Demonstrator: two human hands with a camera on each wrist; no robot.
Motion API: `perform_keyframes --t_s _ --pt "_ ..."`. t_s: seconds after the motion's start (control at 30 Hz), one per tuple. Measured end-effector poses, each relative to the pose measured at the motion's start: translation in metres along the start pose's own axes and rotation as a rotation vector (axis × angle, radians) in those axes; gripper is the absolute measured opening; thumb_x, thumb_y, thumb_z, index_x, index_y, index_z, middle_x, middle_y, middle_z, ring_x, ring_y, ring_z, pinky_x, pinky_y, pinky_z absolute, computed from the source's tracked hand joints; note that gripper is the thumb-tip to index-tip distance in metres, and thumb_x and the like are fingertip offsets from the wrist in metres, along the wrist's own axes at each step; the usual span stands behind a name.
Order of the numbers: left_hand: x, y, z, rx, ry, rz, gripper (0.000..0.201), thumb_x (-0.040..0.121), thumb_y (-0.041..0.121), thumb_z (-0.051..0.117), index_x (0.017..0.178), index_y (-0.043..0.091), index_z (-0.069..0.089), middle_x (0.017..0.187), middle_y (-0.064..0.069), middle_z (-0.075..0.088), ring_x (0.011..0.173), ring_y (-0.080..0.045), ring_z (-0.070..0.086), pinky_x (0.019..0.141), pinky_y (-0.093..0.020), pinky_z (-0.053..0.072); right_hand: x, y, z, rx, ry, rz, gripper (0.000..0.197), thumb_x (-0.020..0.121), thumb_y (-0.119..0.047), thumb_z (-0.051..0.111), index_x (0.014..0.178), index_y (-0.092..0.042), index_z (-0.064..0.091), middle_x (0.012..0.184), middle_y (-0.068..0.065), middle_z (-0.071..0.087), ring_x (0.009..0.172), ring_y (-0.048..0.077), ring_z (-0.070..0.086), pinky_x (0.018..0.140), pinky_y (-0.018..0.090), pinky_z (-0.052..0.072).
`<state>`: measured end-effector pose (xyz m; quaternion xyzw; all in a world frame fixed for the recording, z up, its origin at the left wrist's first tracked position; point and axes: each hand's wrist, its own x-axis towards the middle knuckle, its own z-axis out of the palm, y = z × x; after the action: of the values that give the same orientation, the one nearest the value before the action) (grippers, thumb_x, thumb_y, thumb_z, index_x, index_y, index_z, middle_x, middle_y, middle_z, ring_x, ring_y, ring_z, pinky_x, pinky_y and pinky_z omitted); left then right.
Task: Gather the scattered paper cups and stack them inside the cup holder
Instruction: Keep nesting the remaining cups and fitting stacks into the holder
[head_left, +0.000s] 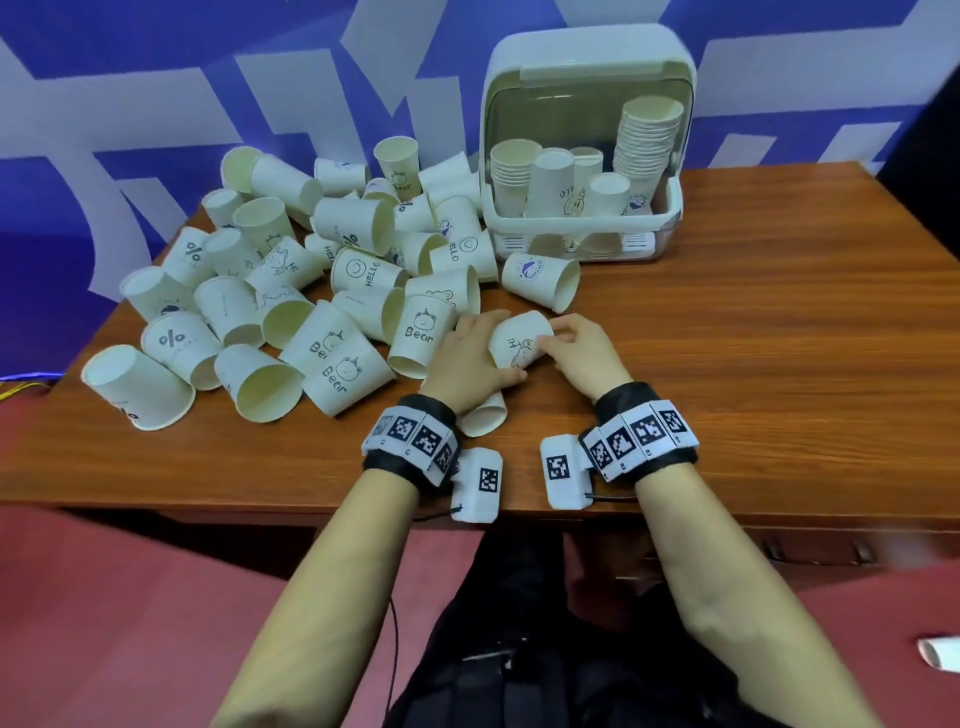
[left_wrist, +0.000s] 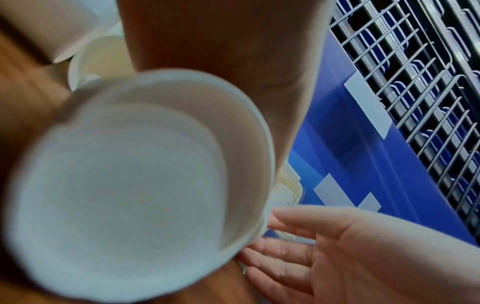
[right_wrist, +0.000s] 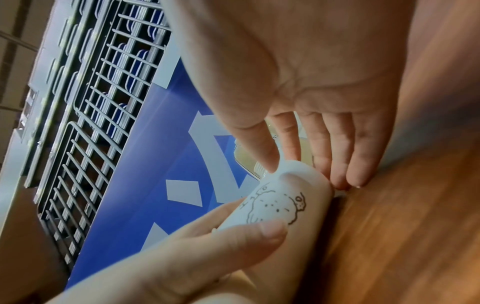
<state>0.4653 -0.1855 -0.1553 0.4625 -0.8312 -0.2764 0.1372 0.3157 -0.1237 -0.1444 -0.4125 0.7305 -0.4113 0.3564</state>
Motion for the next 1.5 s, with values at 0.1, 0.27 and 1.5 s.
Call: perform_keyframes --t_s 0.1,0.27,1.5 --pt "0.0 0.0 -0.001 -0.079 -0.037 -0.017 0.083 0.075 0.035 0.077 0.144 0.028 0.033 0.142 -0.005 0.037 0.131 -0.022 0.037 0.109 -0.037 0.031 0.002 0.007 -0.002 0.018 0.027 0.013 0.01 0.087 -0.018 0.06 0.097 -0.017 0.058 0.09 -0.005 0.057 0.101 0.023 0.059 0.093 0.046 0.05" --pt "0.006 0.01 -0.007 -0.028 -0.077 0.001 0.084 0.074 0.034 0.078 0.144 0.023 0.034 0.143 -0.006 0.04 0.129 -0.022 0.039 0.107 -0.036 0.032 0.0 0.007 -0.011 0.079 0.071 0.024 0.006 0.085 -0.018 0.06 0.083 -0.021 0.055 0.097 0.005 0.062 0.098 0.025 0.062 0.09 0.049 0.051" --pt "0.201 0.137 -0.093 -0.041 0.196 0.446 0.061 0.076 0.029 0.072 0.131 0.015 0.049 0.127 -0.004 0.057 0.117 -0.019 0.051 0.098 -0.037 0.042 0.123 -0.119 -0.143 -0.28 0.375 -0.667 0.007 0.083 -0.013 0.061 0.081 -0.014 0.055 0.102 0.005 0.055 0.102 0.017 0.048 0.082 0.003 0.031"
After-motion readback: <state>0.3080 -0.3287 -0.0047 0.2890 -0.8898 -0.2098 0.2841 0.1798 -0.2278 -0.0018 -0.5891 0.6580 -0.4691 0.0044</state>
